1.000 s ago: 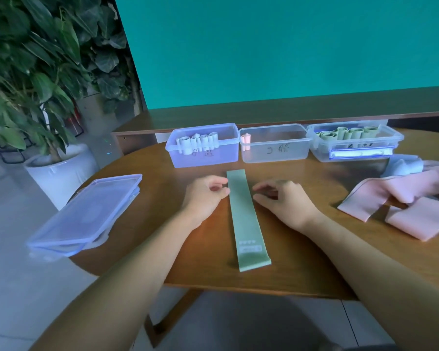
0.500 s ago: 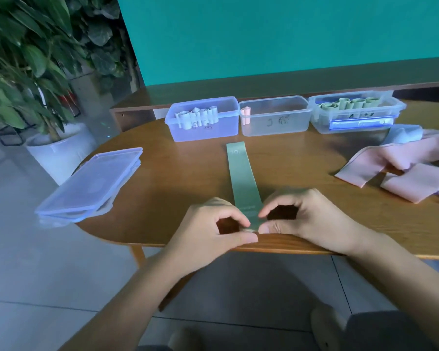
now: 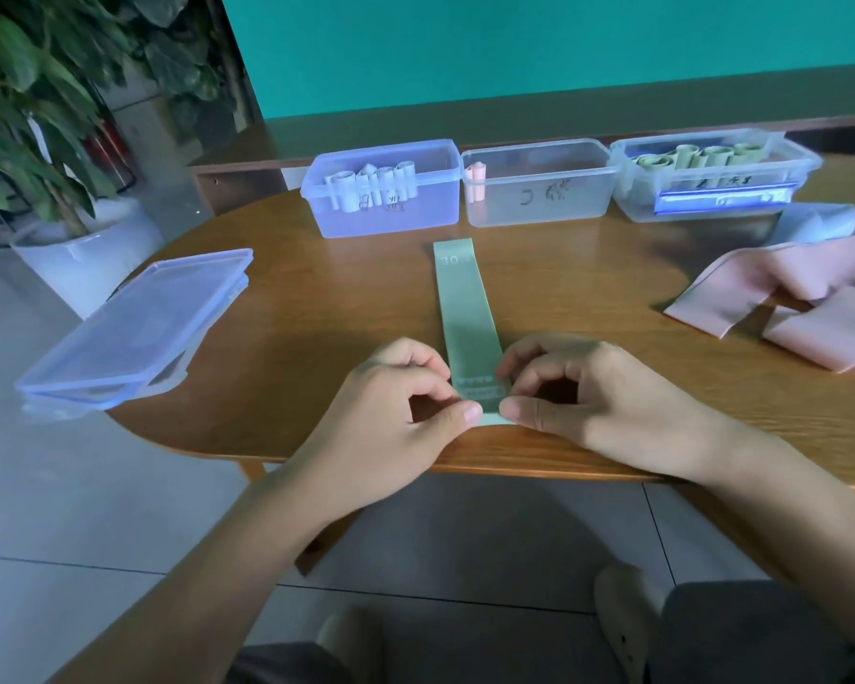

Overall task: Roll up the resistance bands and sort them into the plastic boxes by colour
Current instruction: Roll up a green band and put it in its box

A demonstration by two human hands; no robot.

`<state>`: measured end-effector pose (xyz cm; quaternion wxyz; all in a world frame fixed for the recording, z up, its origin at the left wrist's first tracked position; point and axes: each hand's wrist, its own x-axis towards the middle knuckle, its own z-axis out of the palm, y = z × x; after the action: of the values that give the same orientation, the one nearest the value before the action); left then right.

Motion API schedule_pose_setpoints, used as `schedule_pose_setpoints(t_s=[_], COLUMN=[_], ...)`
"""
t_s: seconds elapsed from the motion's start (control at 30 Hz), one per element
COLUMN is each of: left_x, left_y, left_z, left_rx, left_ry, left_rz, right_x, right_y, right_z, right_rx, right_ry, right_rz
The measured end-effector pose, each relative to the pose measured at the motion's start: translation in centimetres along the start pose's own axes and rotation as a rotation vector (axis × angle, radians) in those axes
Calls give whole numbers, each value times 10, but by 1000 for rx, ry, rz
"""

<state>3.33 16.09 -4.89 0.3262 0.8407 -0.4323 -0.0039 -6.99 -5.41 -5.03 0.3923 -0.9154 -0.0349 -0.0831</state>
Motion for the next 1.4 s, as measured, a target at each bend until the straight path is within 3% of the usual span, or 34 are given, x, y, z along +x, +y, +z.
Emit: schedule_pose_setpoints(t_s=[0.17,0.3,0.57,0.93,1.23,1.4], left_x=[7,11,9,2,3,1], left_y=[0,-2,1,1,-1,-2], left_z=[-3,-4,-5,-4,2,4], left_rx=[-22,-49,-107,62,137,107], left_ry=[-64,-85,-127,-82,9,0], left_rz=[-81,-100,6,113,229,222], right_x=[4,5,2,-6,-7,-2], right_y=[-4,-3,0,5,-1,-3], right_z=[1,2,-1,1,8,7], right_rx=[-118,-66,1,-257,-418,-320], right_ry=[-14,16,-69,14,56,52], right_rz=[78,74,-90,-286,-342,-274])
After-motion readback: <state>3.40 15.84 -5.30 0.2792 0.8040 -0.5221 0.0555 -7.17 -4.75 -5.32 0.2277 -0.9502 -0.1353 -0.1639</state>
